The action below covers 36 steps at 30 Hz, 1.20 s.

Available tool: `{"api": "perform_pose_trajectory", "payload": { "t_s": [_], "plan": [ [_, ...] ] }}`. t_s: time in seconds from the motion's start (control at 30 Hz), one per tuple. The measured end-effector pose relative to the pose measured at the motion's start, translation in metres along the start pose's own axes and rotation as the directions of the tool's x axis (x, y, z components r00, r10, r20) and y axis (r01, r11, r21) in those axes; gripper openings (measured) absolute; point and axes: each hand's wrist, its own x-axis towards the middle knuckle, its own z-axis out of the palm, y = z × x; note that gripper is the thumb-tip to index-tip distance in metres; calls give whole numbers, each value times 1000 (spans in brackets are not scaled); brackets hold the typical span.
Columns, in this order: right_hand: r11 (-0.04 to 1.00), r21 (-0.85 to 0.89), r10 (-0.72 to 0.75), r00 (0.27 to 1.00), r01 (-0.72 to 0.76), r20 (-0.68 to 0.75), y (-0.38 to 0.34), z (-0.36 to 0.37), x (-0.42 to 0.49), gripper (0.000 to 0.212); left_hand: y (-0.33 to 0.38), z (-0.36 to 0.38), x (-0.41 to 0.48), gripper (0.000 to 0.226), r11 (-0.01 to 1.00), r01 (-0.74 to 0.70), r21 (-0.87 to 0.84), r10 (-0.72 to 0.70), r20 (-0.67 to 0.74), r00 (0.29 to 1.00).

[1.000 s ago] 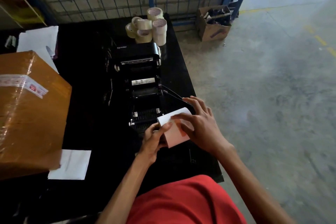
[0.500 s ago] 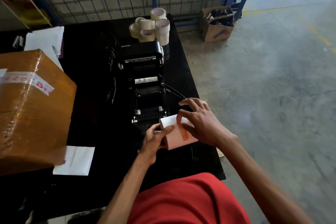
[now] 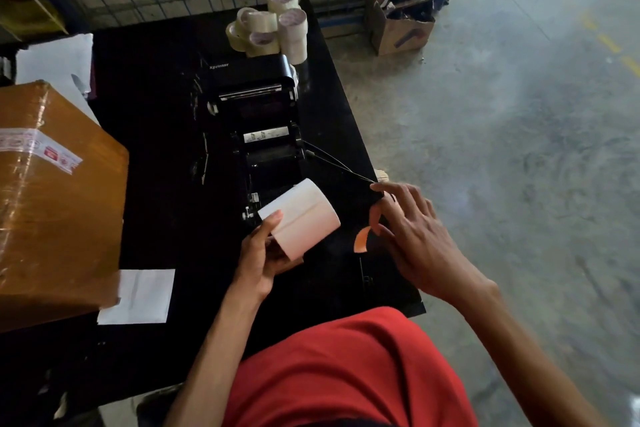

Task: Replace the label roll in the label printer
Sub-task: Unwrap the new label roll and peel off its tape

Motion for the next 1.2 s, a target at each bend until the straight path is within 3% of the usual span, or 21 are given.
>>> {"api": "perform_pose_trajectory", "payload": {
  "t_s": [0.1,0.23,0.33,0.5,0.67,0.73,0.83,0.93,1.07,1.2],
  "plan": [
    [994,27,104,995,-104,10,23,23,3,21,7,-11,-3,40,999,-17,-44,17,-6,1000],
    [952,-137,304,907,-275,291,51,89,30,35,9,-23,-4,50,998,-59,-18,59,-12,998],
    [926,-232,371,825,-296,427,61,136,49,43,9,-27,-5,49,998,-52,-19,52,-22,998],
    [906,-317,404,795,-280,453,64,168,58,51,6,-30,-9,56,999,-51,2,51,-29,998],
    [908,-116,419,855,-403,306,67,157,46,47,5,-29,-12,61,998,-52,-17,52,-4,999],
    [853,25,500,830,-522,247,70,152,29,37,3,-27,-12,66,999,-39,-3,39,-2,999],
    [705,140,604,692,-696,395,78,152,-3,18,1,-24,-13,67,1000,-20,-21,20,6,1000],
    [514,263,556,551,-816,623,77,162,-33,11,-3,-21,-13,64,1000,-7,-13,7,17,1000],
    [366,416,570,554,-833,607,68,173,-49,7,-10,-21,-13,40,1000,0,-6,1,68,998],
    [326,470,577,566,-820,588,64,176,-49,9,-16,-23,-16,26,999,18,-32,-16,61,998]
  ]
}}
